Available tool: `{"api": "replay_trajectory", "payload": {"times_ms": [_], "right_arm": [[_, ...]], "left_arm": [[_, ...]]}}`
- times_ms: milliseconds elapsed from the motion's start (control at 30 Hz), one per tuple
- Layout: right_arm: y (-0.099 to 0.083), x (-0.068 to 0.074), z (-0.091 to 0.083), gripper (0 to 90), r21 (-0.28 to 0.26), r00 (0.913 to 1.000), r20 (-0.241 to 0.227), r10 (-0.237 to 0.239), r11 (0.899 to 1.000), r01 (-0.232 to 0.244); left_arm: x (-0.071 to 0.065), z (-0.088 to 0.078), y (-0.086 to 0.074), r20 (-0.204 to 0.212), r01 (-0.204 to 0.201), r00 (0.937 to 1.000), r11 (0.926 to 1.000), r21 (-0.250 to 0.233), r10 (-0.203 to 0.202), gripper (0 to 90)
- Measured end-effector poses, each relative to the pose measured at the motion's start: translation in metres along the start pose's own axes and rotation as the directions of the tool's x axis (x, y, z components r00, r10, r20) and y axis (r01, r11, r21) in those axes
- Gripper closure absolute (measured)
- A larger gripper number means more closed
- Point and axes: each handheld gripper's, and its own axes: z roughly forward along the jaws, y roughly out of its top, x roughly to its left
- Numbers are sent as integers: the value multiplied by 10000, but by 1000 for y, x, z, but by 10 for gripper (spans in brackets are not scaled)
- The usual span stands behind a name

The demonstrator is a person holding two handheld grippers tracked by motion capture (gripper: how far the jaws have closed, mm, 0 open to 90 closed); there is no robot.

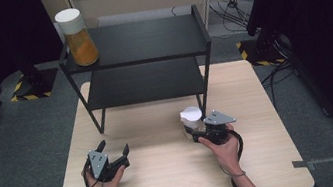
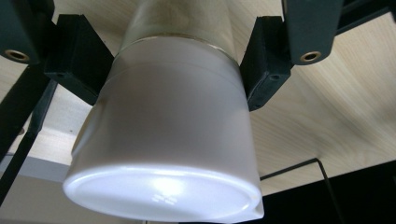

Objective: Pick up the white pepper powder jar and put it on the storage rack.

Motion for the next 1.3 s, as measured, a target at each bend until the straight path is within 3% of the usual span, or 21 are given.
{"api": "replay_trajectory", "payload": {"times_ms": [333, 767, 1300], "right_arm": [[4, 9, -25, 308, -801, 10000, -57, -62, 9968, 57], [29, 19, -52, 308, -1803, 9993, 49, -380, 9829, 383], [57, 24, -64, 308, -2364, 9985, 233, -492, 9702, 533]], "left_arm": [[0, 0, 0, -17, 6, 10000, 10000, -8, -6, 119], [0, 0, 0, -37, 24, 10000, 10000, 0, -24, 119], [0, 1, 0, -54, 57, 10000, 10000, -4, -57, 119]]}}
